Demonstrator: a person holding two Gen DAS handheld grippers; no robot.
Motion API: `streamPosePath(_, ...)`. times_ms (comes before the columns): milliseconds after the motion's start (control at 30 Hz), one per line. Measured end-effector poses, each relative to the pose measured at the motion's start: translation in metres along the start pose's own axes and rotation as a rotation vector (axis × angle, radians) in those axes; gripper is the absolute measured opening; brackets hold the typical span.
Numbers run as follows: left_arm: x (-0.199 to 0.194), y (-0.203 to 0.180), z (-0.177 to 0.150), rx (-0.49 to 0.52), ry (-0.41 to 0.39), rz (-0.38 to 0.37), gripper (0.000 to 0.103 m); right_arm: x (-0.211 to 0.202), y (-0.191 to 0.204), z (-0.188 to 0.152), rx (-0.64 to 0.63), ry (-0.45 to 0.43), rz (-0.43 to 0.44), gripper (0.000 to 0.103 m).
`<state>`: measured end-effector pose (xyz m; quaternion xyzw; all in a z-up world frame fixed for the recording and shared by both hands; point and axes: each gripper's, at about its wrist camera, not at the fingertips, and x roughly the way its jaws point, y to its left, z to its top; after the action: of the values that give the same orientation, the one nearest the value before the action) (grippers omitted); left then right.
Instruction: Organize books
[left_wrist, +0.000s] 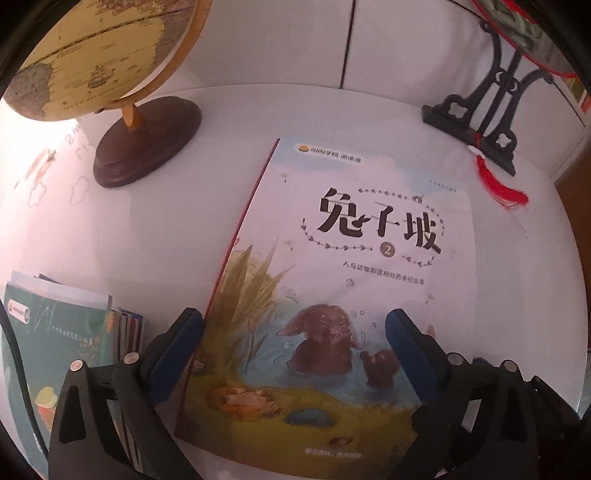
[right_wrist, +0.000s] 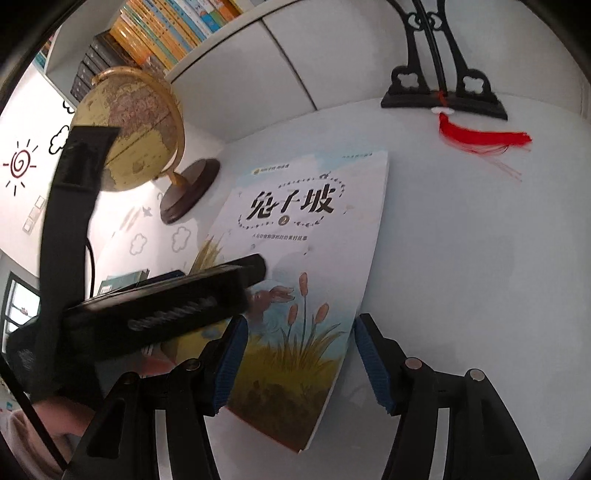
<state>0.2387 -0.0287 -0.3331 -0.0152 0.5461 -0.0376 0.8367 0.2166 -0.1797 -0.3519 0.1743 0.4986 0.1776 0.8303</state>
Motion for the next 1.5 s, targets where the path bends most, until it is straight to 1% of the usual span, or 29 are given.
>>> streamPosePath(100,-0.006,0.003,-0.002,-0.012,-0.002,-0.044,0.099,0.0,0.0,0.002,-0.016,0.054,0.008,0.065)
streamPosePath(200,-0.014,0.008,-0.007,-0.021,-0.032,-0.077,0.099,0.001,-0.002,0.007,-0.025,0.11,0.018,0.067)
streamPosePath(300,-0.019,0.01,-0.008,-0.053,-0.03,-0.097,0.098,0.002,0.001,0.007,-0.015,0.129,0.004,0.068)
streamPosePath(333,-0.023,0.012,-0.01,-0.067,-0.031,-0.112,0.098,0.002,0.003,0.007,-0.009,0.134,-0.003,0.073)
streamPosePath(367,-0.024,0.013,-0.009,-0.08,-0.032,-0.126,0.098,0.003,0.005,0.006,-0.014,0.145,-0.002,0.074)
streamPosePath(467,-0.033,0.02,-0.02,-0.112,-0.025,-0.156,0.098,0.002,0.013,0.001,-0.064,0.182,-0.022,0.075)
streamPosePath(533,-0.037,0.02,-0.032,-0.104,-0.02,-0.153,0.098,-0.001,0.012,-0.005,-0.077,0.204,-0.004,0.075)
streamPosePath(600,-0.039,0.017,-0.043,-0.099,-0.007,-0.136,0.098,-0.004,0.01,-0.011,-0.068,0.208,0.007,0.075)
streamPosePath(667,-0.045,0.017,-0.056,-0.125,-0.003,-0.137,0.098,-0.008,0.01,-0.018,-0.082,0.209,0.013,0.075)
streamPosePath(733,-0.05,0.017,-0.068,-0.131,0.006,-0.151,0.098,-0.012,0.013,-0.028,-0.113,0.216,0.01,0.079)
streamPosePath(833,-0.055,0.017,-0.081,-0.106,0.026,-0.175,0.098,-0.019,0.015,-0.042,-0.151,0.237,0.029,0.081)
streamPosePath(933,-0.058,0.016,-0.085,-0.058,0.028,-0.21,0.098,-0.027,0.008,-0.053,-0.152,0.248,0.081,0.081)
streamPosePath(1000,-0.054,0.013,-0.081,-0.036,0.04,-0.184,0.098,-0.03,0.003,-0.057,-0.146,0.24,0.108,0.081)
streamPosePath(1067,-0.049,0.015,-0.075,-0.048,0.044,-0.152,0.098,-0.032,0.0,-0.057,-0.144,0.211,0.084,0.08)
streamPosePath(1100,-0.05,0.016,-0.074,-0.059,0.043,-0.153,0.098,-0.033,-0.005,-0.055,-0.126,0.189,0.065,0.08)
streamPosePath(1133,-0.05,0.015,-0.073,-0.065,0.042,-0.16,0.098,-0.034,-0.012,-0.052,-0.077,0.171,0.083,0.081)
streamPosePath(1167,-0.05,0.014,-0.073,-0.064,0.039,-0.168,0.098,-0.032,-0.02,-0.049,-0.009,0.166,0.138,0.081)
streamPosePath(1200,-0.051,0.013,-0.074,-0.064,0.034,-0.171,0.095,-0.031,-0.025,-0.048,0.042,0.168,0.181,0.081)
streamPosePath(1233,-0.053,0.012,-0.074,-0.071,0.03,-0.173,0.083,-0.028,-0.028,-0.046,0.088,0.171,0.219,0.079)
streamPosePath(1267,-0.053,0.01,-0.075,-0.092,0.037,-0.213,0.059,-0.024,-0.029,-0.045,0.124,0.175,0.249,0.077)
streamPosePath(1300,-0.052,0.01,-0.076,-0.128,0.056,-0.249,0.054,-0.022,-0.027,-0.045,0.13,0.181,0.261,0.074)
streamPosePath(1333,-0.053,0.008,-0.078,-0.161,0.054,-0.248,0.054,-0.021,-0.026,-0.046,0.122,0.187,0.267,0.066)
streamPosePath(1367,-0.053,0.006,-0.079,-0.186,0.052,-0.264,0.054,-0.022,-0.026,-0.048,0.117,0.195,0.264,0.062)
streamPosePath(1400,-0.054,0.003,-0.081,-0.195,0.049,-0.278,0.054,-0.022,-0.027,-0.049,0.124,0.201,0.264,0.05)
streamPosePath(1433,-0.054,-0.001,-0.082,-0.192,0.047,-0.282,0.054,-0.02,-0.03,-0.051,0.143,0.216,0.276,0.035)
streamPosePath(1467,-0.055,-0.006,-0.083,-0.174,0.049,-0.262,0.054,-0.017,-0.035,-0.054,0.169,0.24,0.284,0.027)
streamPosePath(1500,-0.055,-0.008,-0.082,-0.16,0.05,-0.232,0.054,-0.018,-0.04,-0.056,0.177,0.248,0.279,0.017)
